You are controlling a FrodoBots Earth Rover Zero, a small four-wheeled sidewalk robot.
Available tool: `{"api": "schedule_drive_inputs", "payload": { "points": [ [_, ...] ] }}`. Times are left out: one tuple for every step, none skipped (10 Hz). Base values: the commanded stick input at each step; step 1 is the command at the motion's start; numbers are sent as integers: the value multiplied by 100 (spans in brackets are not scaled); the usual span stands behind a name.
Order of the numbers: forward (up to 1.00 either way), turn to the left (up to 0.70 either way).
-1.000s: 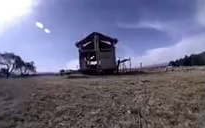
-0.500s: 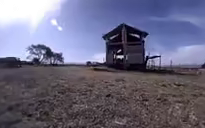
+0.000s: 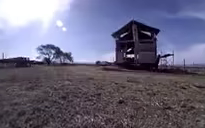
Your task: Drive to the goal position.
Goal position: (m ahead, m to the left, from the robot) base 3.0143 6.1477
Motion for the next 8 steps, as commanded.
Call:
{"api": "schedule_drive_inputs", "payload": {
  "points": [
    [70, 0],
    [70, 0],
    [70, 0],
    [70, 0],
    [70, 0],
    [70, 0],
    [70, 0],
    [70, 0]
  ]
}}
